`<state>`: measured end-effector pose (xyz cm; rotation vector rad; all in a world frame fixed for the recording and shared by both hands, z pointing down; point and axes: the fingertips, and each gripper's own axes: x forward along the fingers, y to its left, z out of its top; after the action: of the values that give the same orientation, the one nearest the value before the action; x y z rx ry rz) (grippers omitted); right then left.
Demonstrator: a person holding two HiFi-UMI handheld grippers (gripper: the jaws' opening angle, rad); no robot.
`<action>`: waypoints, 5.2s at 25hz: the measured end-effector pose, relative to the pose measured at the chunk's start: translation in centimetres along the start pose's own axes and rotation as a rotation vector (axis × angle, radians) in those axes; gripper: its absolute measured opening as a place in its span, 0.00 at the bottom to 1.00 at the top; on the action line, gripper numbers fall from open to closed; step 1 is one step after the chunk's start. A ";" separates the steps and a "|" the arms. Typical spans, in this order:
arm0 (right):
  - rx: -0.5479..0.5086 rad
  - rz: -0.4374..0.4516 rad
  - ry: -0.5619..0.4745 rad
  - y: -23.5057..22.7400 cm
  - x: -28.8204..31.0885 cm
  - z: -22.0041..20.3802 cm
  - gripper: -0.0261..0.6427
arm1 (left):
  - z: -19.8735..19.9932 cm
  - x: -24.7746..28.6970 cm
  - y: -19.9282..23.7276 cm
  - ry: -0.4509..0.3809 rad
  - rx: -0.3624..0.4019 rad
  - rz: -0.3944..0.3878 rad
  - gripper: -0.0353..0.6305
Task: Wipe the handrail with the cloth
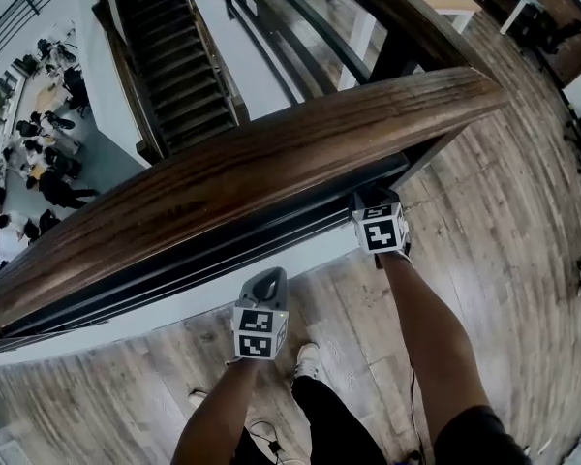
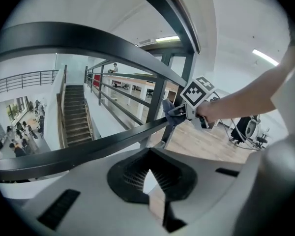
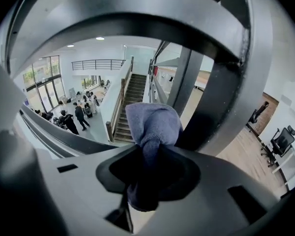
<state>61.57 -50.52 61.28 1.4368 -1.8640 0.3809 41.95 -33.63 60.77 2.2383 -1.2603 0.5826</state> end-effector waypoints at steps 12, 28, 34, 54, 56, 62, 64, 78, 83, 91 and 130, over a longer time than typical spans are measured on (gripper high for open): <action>0.006 0.159 -0.277 22.6 -11.9 0.7 0.20 | -7.1 -15.2 12.7 -0.100 -0.149 0.145 0.06; -0.116 0.551 -0.273 77.2 -17.0 -2.2 0.20 | -30.3 -46.7 39.5 -0.116 -0.340 0.445 0.06; -0.202 0.677 -0.271 93.5 -16.0 -2.9 0.20 | -37.3 -54.5 48.3 -0.197 -0.378 0.565 0.06; -0.244 0.868 -0.239 120.9 -5.6 0.6 0.20 | -51.0 -57.9 59.0 -0.448 -0.454 0.791 0.06; -0.236 0.854 -0.219 122.0 -4.6 0.5 0.20 | -50.9 -57.9 59.2 -0.445 -0.427 0.796 0.06; -0.264 0.786 -0.195 122.4 -3.4 0.8 0.20 | -51.0 -61.0 59.9 -0.525 -0.407 0.850 0.06; -0.267 0.790 -0.179 121.9 -3.3 0.6 0.20 | -51.1 -61.8 60.1 -0.519 -0.409 0.881 0.06; -0.238 0.816 -0.189 110.5 -1.5 -0.5 0.20 | -47.0 -57.4 57.8 -0.454 -0.337 0.910 0.06; -0.208 0.781 -0.183 106.5 -1.4 -1.5 0.20 | -44.6 -55.8 55.5 -0.456 -0.306 0.869 0.06; -0.175 0.722 -0.170 97.8 -0.1 -2.8 0.20 | -40.1 -50.6 51.1 -0.432 -0.201 0.791 0.06; 0.049 0.333 -0.216 46.9 8.6 -10.1 0.19 | -34.6 -29.9 34.5 -0.380 -0.012 0.391 0.06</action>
<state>21.12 -34.81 83.53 1.2368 -2.2928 0.4481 -6.49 -8.31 77.75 2.1684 -1.9105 0.2844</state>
